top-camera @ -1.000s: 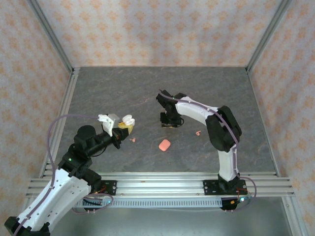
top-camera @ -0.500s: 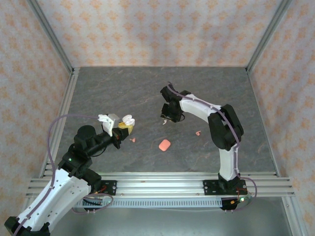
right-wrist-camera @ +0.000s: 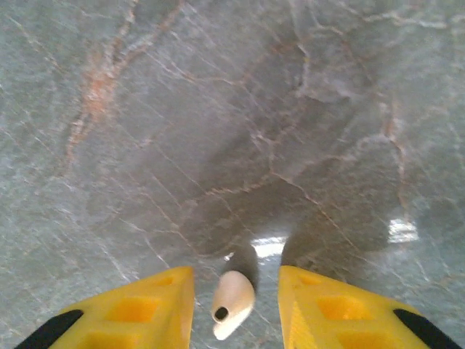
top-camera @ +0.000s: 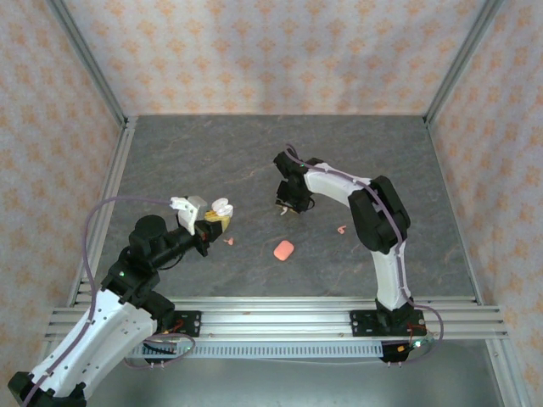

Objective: Insert the wireless bluetooth earbuds into the charging case

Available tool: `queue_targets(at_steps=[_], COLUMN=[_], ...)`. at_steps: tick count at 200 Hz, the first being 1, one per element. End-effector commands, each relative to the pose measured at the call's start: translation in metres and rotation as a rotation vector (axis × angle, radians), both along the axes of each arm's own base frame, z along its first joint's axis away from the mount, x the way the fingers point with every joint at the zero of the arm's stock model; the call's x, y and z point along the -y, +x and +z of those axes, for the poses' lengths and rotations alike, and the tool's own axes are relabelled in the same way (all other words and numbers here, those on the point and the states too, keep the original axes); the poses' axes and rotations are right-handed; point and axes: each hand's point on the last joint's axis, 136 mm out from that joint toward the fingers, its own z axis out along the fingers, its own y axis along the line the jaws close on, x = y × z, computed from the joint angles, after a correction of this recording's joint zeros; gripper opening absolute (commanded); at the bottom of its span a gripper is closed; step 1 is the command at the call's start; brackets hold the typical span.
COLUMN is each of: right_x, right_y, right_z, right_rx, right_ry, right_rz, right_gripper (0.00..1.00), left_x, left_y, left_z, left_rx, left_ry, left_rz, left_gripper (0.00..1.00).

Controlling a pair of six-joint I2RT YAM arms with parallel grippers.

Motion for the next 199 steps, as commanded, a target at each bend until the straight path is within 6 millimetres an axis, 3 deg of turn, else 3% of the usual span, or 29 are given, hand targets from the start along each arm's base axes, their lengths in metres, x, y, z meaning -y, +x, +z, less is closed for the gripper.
queue_targets(at_steps=[1,102,199], right_x=[-0.002,0.003,0.002], right_y=[-0.001,-0.025,-0.019], right_z=[-0.009,-0.014,0.005], right_rx=[-0.018,-0.075,-0.031], right_ry=[-0.015,-0.143,-0.222], right_rz=[0.005,0.131,0.235], right_gripper=[0.31,0.25,0.19], left_x=[0.002,0.002,0.003], left_y=[-0.002,-0.003,-0.003], left_z=[0.008,0.007,0.005], left_rx=[0.035,0.03,0.025], left_ry=[0.008,0.006,0.001], left_rz=[-0.019,-0.022,-0.025], left_gripper=[0.0,0.0,0.0])
